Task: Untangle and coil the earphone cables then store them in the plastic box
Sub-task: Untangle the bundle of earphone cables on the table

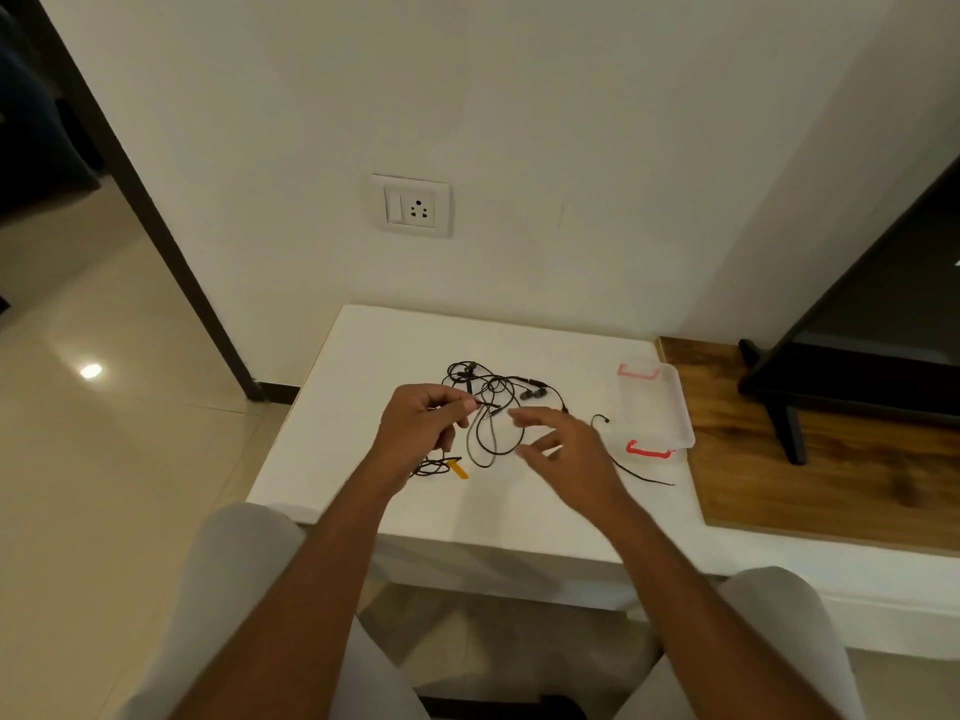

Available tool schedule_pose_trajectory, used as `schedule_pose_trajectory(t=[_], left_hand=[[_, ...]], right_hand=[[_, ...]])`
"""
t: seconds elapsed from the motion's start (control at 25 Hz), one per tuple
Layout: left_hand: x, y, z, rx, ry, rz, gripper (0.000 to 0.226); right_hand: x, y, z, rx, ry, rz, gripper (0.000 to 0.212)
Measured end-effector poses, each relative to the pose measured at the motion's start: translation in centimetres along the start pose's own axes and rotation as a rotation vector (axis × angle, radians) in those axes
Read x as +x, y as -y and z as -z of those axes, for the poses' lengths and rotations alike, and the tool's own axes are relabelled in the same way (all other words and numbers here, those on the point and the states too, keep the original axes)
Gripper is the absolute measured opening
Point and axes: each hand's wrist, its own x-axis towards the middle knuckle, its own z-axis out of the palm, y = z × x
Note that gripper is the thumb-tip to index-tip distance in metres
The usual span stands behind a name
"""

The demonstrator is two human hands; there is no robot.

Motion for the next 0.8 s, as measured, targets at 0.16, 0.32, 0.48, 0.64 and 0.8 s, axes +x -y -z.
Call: schedule_pose_trajectory(t=[0.16, 0.32, 0.48, 0.64, 0.8], left_hand=[[-0.9, -1.4, -0.8, 0.063, 0.178, -0.044, 0.008], [-1.2, -2.2, -0.9, 0.071, 0.163, -0.101, 0.008], [-1.0, -2.1, -0.4, 0.019, 0.305, -0.123, 0.013], [-0.5, -0.2, 0.3, 0.109, 0.274, -0.14, 0.016], [-0.6, 0.0, -0.9, 0.047, 0.142, -0.157, 0.014]], right_hand=[[-0.8, 1.8, -2.6, 0.239, -0.038, -0.038, 0.045], [0.5, 3.4, -0.1, 0.895, -0.042, -0.21, 0.038], [1.9, 5.8, 2.1, 0.883, -0.093, -0.188, 0.03], [3.0, 10.0, 6.1, 0.852, -0.214, -0.061, 0.026], [3.9, 13.1, 9.2, 0.805, -0.268, -0.005, 0.025]])
